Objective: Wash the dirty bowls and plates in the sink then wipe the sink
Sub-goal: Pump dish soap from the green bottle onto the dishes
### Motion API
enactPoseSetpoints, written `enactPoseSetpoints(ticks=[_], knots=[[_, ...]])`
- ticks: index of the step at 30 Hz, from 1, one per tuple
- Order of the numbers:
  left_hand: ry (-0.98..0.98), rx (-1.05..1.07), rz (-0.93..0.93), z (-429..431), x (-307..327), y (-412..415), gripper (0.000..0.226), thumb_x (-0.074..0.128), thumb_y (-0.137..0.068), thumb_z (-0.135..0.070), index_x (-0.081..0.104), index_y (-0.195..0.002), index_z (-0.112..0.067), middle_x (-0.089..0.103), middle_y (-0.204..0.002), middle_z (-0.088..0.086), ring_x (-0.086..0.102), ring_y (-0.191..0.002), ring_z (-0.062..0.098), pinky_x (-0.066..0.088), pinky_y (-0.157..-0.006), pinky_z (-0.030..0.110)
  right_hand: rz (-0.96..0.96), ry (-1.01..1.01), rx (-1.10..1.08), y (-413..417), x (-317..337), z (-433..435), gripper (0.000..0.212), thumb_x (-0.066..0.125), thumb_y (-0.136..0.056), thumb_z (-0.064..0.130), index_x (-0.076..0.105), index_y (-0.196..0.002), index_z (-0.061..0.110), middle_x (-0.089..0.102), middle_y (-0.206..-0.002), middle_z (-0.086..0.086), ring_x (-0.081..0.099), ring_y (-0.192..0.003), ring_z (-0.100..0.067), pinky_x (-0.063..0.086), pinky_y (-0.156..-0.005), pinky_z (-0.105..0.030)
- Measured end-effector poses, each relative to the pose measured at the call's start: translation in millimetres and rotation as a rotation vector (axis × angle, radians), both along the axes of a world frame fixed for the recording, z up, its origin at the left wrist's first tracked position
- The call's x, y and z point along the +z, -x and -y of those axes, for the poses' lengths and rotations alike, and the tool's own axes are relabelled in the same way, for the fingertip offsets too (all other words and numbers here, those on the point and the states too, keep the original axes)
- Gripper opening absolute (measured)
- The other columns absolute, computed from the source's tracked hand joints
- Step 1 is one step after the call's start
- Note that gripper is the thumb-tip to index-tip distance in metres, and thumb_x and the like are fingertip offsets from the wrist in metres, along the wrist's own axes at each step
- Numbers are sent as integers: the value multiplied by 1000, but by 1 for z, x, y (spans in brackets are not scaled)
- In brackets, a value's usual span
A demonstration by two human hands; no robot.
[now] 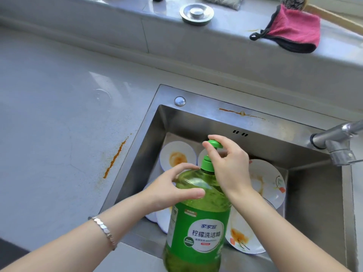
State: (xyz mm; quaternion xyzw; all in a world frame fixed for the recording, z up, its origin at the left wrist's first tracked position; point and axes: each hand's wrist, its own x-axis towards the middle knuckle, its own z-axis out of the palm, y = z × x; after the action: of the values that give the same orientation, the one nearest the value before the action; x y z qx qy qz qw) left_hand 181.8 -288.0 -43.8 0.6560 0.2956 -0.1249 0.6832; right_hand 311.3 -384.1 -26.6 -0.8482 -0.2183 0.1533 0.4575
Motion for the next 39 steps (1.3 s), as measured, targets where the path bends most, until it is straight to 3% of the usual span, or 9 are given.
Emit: enactPoseSetpoints(ticks=[2, 6, 10, 16, 22, 30, 35, 39], knots=[[-17, -7, -6, -14, 1, 7, 60, 77, -51, -50, 59, -108, -47, 71, -102, -9, 67, -96, 5, 53, -90, 33, 17, -1, 35, 6, -2, -12, 19, 64, -86, 26, 68, -104, 20, 60, -94, 13, 58, -73, -4, 39, -68, -4], [-98, -39, -35, -26, -4, 11, 63, 76, -52, -57, 56, -111, -52, 69, -103, -17, 64, -98, 0, 52, -93, 34, 53, 7, 1, 13, -11, -23, 19, 62, -88, 24, 68, -104, 15, 60, -95, 9, 58, -72, -10, 42, -70, -14], [-107, -49, -50, -26, -6, 10, 61, 74, -50, -60, 55, -109, -56, 70, -99, -19, 64, -96, -2, 51, -94, 33, 55, 31, -9, 13, -15, -24, 19, 63, -87, 23, 69, -102, 13, 62, -94, 6, 55, -69, -8, 37, -65, 0], [-128, -65, -59, -26, -8, 10, 60, 73, -51, -63, 53, -108, -58, 69, -101, -19, 64, -98, 0, 51, -93, 34, 39, 46, 0, 9, -16, -20, 20, 64, -86, 24, 70, -102, 14, 62, -92, 9, 57, -69, -5, 37, -64, 0], [-146, -60, -67, -25, -12, 10, 59, 73, -51, -64, 53, -107, -60, 68, -105, -19, 63, -101, 3, 51, -94, 36, 35, 72, 33, 7, -15, -18, 22, 64, -86, 25, 70, -105, 15, 63, -92, 9, 58, -72, -8, 41, -69, -14], [-111, -68, -66, -26, -9, 7, 59, 74, -52, -60, 53, -108, -57, 70, -101, -16, 65, -97, 3, 51, -93, 36, -4, 129, 98, 1, -9, -16, 24, 65, -86, 27, 70, -106, 16, 70, -100, 1, 61, -80, -11, 47, -80, -22], [-55, -89, 5, -19, 1, 9, 58, 78, -53, -51, 56, -106, -54, 70, -104, -11, 66, -99, 9, 53, -91, 39, -24, 73, 61, 5, 11, -5, 21, 65, -85, 28, 69, -103, 18, 68, -84, 3, 63, -73, -11, 49, -72, -22], [-17, -119, 102, -11, 13, 15, 59, 80, -56, -42, 57, -108, -52, 66, -114, -6, 62, -108, 18, 49, -96, 44, 93, 64, 105, 12, 38, 8, 20, 69, -81, 31, 70, -99, 23, 68, -82, 4, 63, -75, -16, 51, -76, -38]])
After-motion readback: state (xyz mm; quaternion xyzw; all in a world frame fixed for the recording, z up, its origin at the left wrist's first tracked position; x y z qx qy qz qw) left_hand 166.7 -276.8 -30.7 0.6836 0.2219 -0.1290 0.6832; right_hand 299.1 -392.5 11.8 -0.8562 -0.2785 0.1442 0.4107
